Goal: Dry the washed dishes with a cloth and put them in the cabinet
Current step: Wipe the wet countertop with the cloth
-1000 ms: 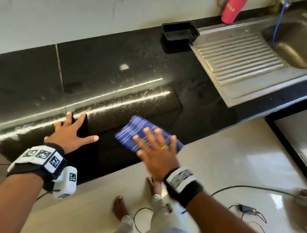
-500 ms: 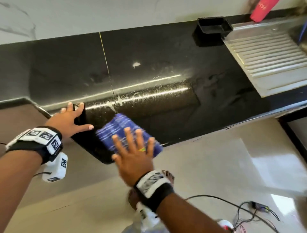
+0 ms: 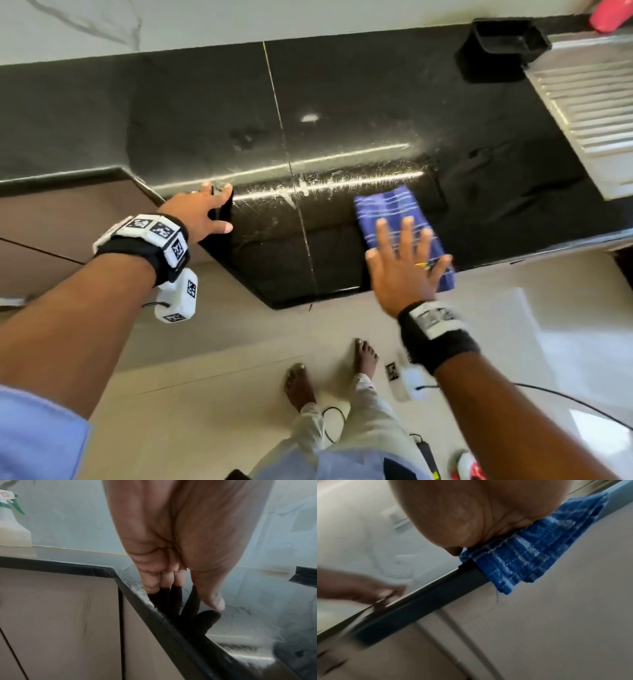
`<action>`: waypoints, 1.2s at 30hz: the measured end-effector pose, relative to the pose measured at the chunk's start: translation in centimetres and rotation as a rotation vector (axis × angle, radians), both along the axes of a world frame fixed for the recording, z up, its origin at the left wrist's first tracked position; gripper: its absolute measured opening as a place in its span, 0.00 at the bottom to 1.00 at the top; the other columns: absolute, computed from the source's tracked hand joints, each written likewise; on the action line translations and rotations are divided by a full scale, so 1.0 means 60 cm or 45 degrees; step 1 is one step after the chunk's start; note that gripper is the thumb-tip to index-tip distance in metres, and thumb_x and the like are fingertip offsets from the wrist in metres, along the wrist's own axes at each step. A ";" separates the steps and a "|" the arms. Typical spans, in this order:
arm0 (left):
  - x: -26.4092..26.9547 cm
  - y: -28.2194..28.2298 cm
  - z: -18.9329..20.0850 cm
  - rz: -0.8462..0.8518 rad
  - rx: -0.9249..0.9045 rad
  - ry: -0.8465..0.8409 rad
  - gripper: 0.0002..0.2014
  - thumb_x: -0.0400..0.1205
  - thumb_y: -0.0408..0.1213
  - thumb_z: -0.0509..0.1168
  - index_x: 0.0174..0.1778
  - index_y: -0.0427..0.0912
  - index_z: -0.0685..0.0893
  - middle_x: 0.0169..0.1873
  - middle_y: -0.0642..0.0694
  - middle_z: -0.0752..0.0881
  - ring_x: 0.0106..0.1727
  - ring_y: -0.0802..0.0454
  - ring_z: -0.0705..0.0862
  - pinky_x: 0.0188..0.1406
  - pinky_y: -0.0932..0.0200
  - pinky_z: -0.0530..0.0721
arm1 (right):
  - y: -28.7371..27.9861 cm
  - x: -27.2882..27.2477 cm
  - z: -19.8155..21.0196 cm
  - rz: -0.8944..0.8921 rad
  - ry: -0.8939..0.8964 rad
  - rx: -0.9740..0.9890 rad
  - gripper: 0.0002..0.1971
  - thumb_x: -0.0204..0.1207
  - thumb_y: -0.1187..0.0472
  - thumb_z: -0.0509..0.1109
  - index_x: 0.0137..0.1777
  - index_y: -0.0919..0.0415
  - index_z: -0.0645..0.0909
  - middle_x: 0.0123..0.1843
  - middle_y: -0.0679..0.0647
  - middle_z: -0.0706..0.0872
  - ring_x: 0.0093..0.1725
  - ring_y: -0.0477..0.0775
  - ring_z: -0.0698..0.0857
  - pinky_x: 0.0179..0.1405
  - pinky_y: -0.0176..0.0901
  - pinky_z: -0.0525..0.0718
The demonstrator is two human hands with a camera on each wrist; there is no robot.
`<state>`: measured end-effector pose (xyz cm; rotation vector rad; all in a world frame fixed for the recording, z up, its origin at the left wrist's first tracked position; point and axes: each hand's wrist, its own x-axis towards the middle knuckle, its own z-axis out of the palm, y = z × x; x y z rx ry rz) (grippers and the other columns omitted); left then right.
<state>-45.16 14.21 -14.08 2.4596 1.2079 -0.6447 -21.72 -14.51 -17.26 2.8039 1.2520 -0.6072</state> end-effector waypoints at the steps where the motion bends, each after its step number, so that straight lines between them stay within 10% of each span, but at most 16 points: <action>1: 0.001 0.002 0.002 0.016 0.003 -0.022 0.33 0.90 0.52 0.59 0.89 0.59 0.52 0.89 0.40 0.56 0.85 0.34 0.64 0.82 0.43 0.66 | 0.011 -0.055 0.000 0.127 -0.006 0.037 0.30 0.85 0.38 0.38 0.86 0.37 0.39 0.90 0.54 0.38 0.87 0.68 0.39 0.76 0.84 0.39; 5: -0.003 0.011 0.010 0.078 -0.025 -0.090 0.26 0.93 0.46 0.52 0.89 0.58 0.57 0.88 0.41 0.61 0.86 0.37 0.64 0.83 0.48 0.62 | 0.071 -0.250 0.003 0.552 0.135 0.135 0.30 0.85 0.38 0.42 0.87 0.36 0.43 0.89 0.49 0.36 0.87 0.62 0.34 0.78 0.78 0.33; 9: -0.003 0.007 0.012 0.068 -0.034 -0.084 0.27 0.93 0.42 0.53 0.89 0.57 0.57 0.88 0.41 0.61 0.84 0.35 0.67 0.80 0.49 0.65 | 0.096 -0.236 0.008 0.689 0.150 0.121 0.27 0.87 0.40 0.39 0.85 0.32 0.38 0.88 0.43 0.32 0.87 0.58 0.33 0.79 0.75 0.31; 14: -0.008 0.015 0.016 0.068 -0.086 -0.101 0.26 0.94 0.40 0.51 0.89 0.57 0.57 0.88 0.43 0.59 0.85 0.35 0.65 0.81 0.48 0.63 | 0.039 0.026 0.000 -0.059 -0.094 0.035 0.28 0.87 0.40 0.41 0.86 0.34 0.41 0.90 0.48 0.41 0.88 0.64 0.45 0.78 0.83 0.50; 18: -0.007 0.021 0.015 0.130 -0.180 -0.170 0.26 0.93 0.33 0.52 0.88 0.55 0.61 0.89 0.42 0.55 0.88 0.37 0.59 0.85 0.48 0.58 | 0.032 0.148 0.015 -0.547 0.121 -0.063 0.31 0.84 0.34 0.40 0.87 0.36 0.42 0.90 0.51 0.38 0.87 0.66 0.39 0.79 0.81 0.43; 28: -0.023 0.007 0.039 0.482 -0.211 -0.466 0.32 0.92 0.57 0.44 0.88 0.41 0.61 0.85 0.37 0.66 0.85 0.39 0.66 0.81 0.52 0.60 | 0.232 -0.301 0.029 0.509 0.332 -0.068 0.29 0.87 0.40 0.42 0.85 0.34 0.35 0.86 0.45 0.24 0.84 0.60 0.25 0.76 0.75 0.25; 31: -0.030 0.024 0.051 0.445 -0.046 -0.469 0.26 0.91 0.56 0.51 0.75 0.41 0.78 0.77 0.33 0.78 0.77 0.35 0.76 0.74 0.48 0.69 | 0.232 -0.231 0.019 0.520 0.329 -0.034 0.28 0.88 0.41 0.42 0.84 0.31 0.36 0.87 0.42 0.28 0.86 0.58 0.30 0.77 0.74 0.29; 36: -0.020 0.050 0.064 0.302 0.009 -0.196 0.26 0.93 0.46 0.51 0.86 0.40 0.65 0.86 0.36 0.64 0.84 0.34 0.66 0.80 0.45 0.63 | 0.172 0.092 0.020 -0.235 0.108 -0.076 0.29 0.87 0.39 0.44 0.86 0.34 0.40 0.89 0.46 0.35 0.87 0.64 0.37 0.78 0.81 0.42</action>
